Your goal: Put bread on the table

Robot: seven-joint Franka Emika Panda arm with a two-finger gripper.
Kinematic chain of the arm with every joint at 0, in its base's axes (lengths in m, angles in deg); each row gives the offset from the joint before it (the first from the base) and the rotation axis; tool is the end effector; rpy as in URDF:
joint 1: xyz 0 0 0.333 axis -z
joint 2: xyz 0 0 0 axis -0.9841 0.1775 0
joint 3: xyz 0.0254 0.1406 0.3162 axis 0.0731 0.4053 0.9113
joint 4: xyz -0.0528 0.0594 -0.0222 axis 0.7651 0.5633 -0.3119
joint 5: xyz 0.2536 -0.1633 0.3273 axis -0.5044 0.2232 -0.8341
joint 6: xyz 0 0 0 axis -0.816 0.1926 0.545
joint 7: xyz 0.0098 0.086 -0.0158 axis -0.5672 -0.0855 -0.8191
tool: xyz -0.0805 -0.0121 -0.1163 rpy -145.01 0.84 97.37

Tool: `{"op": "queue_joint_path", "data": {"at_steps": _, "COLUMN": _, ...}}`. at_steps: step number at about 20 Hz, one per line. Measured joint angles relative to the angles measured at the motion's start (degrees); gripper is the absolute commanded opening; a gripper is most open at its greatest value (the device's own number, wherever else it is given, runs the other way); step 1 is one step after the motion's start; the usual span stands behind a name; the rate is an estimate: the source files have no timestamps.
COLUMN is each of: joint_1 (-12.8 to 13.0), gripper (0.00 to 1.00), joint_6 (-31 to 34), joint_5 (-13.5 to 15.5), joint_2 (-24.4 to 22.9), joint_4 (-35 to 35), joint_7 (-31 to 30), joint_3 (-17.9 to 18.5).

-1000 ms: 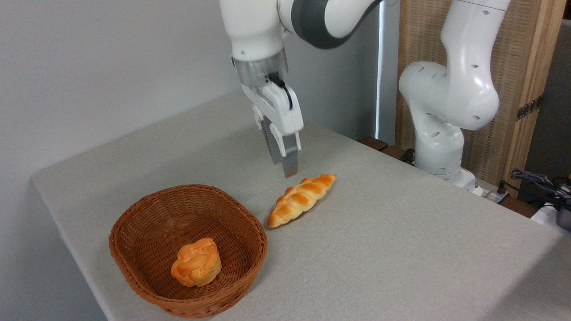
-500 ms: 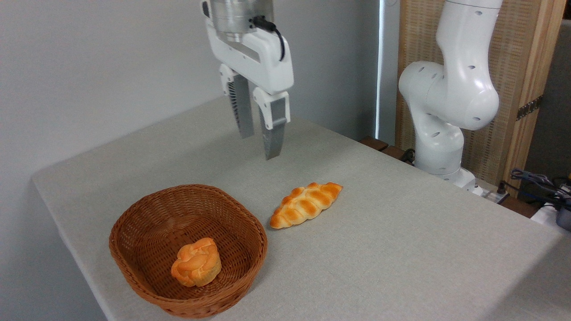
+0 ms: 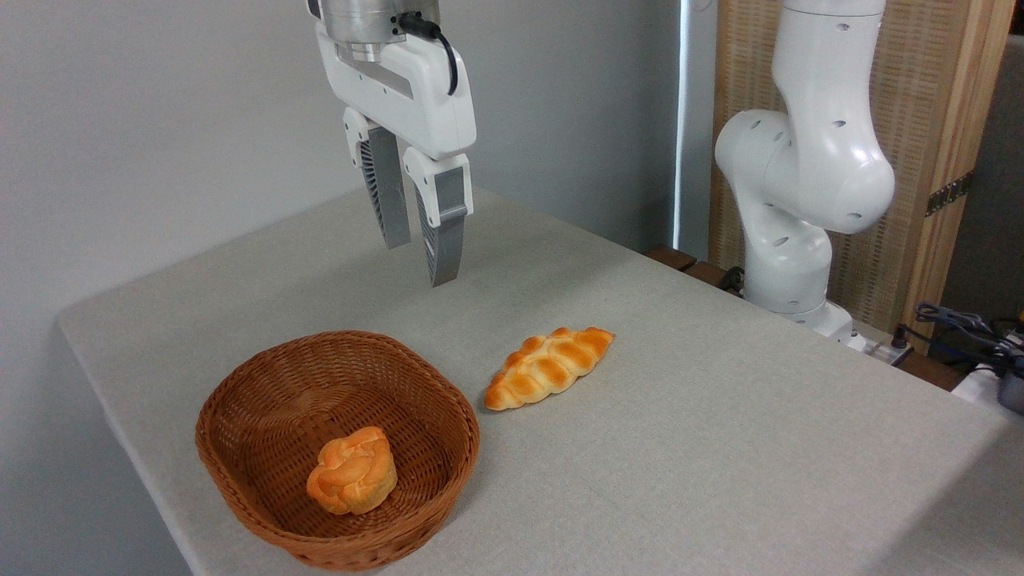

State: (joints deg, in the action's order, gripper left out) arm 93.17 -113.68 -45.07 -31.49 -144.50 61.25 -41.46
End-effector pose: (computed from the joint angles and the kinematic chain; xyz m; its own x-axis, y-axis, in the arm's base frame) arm 0.5723 -0.0560 0.6153 0.6400 -0.7651 0.0714 -0.7667 -0.6419 -0.0066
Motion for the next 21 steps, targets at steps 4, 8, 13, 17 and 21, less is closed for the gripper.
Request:
{"op": "queue_joint_path", "data": {"at_steps": 4, "joint_1": 0.00, "gripper": 1.00, "joint_6": 0.15, "joint_5": 0.01, "joint_2": 0.80, "joint_4": 0.26, "joint_7": -0.01, "joint_3": -0.46}}
{"op": "queue_joint_path", "data": {"at_steps": 8, "joint_1": -4.40, "gripper": 1.00, "joint_6": 4.13, "joint_5": 0.01, "joint_2": 4.13, "joint_4": 4.33, "joint_7": -1.39, "joint_3": -6.14}}
{"op": "queue_joint_path", "data": {"at_steps": 13, "joint_1": -6.18, "gripper": 1.00, "joint_6": 5.02, "joint_5": 0.01, "joint_2": 5.58, "joint_4": 6.49, "joint_7": -1.92, "joint_3": -7.17}}
{"op": "queue_joint_path", "data": {"at_steps": 17, "joint_1": -6.35, "gripper": 1.00, "joint_6": 5.03, "joint_5": 0.01, "joint_2": 5.58, "joint_4": 6.52, "joint_7": -1.93, "joint_3": -7.12}}
{"op": "queue_joint_path", "data": {"at_steps": 21, "joint_1": -6.60, "gripper": 1.00, "joint_6": 5.03, "joint_5": 0.01, "joint_2": 5.58, "joint_4": 6.54, "joint_7": -1.94, "joint_3": -6.46}}
